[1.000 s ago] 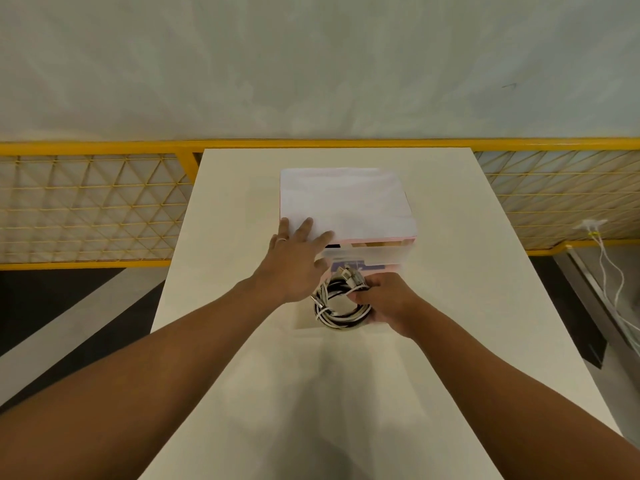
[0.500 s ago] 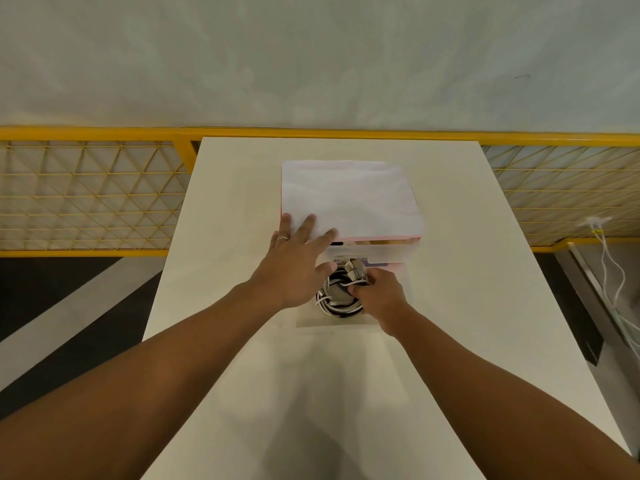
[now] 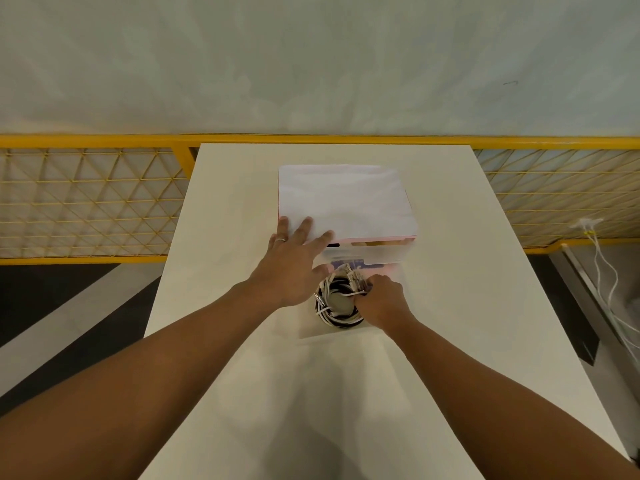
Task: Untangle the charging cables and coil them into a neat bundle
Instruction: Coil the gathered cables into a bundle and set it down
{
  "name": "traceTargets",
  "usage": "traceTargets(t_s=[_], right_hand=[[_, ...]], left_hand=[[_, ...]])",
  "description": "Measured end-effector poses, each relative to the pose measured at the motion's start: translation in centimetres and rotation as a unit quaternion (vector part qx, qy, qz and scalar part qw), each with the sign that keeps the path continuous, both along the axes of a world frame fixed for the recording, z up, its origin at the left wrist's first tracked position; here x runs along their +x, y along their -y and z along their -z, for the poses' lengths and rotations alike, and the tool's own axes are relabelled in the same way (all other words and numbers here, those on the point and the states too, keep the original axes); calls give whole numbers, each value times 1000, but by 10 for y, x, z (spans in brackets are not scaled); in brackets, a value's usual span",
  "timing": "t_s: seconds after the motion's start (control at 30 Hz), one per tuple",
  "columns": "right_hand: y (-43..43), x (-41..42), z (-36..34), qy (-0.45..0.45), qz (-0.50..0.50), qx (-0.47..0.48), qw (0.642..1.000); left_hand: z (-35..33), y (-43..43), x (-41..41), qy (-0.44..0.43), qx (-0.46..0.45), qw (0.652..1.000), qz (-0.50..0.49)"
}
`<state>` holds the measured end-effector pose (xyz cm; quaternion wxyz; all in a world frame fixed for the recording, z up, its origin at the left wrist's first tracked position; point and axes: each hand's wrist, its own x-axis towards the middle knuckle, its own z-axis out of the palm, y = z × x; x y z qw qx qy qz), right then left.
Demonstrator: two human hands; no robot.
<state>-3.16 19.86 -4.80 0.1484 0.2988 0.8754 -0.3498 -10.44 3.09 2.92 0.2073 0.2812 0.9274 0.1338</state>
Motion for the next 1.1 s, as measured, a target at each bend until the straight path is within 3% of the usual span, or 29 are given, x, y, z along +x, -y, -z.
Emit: traceTargets(t_s=[0.2, 0.37, 0.53, 0.63, 0.77, 1.1], right_hand=[[-1, 8, -1, -10, -20, 18, 1000], [-3, 18, -7, -21, -92, 102, 990], [0, 44, -22, -99, -178, 184, 962], [1, 58, -23, -144, -252, 161, 943], [1, 66, -12, -129, -333, 163, 920], [2, 55, 6, -203, -316, 183, 908]], left_hand=[[-1, 1, -1, 5, -5, 1000, 2], [-1, 2, -2, 3, -11, 1000, 6], [-1, 2, -2, -2, -15, 1000, 13], [-1, 3, -2, 1, -16, 1000, 13], [-1, 3, -2, -3, -19, 1000, 15], [1, 4, -2, -17, -28, 999, 24]])
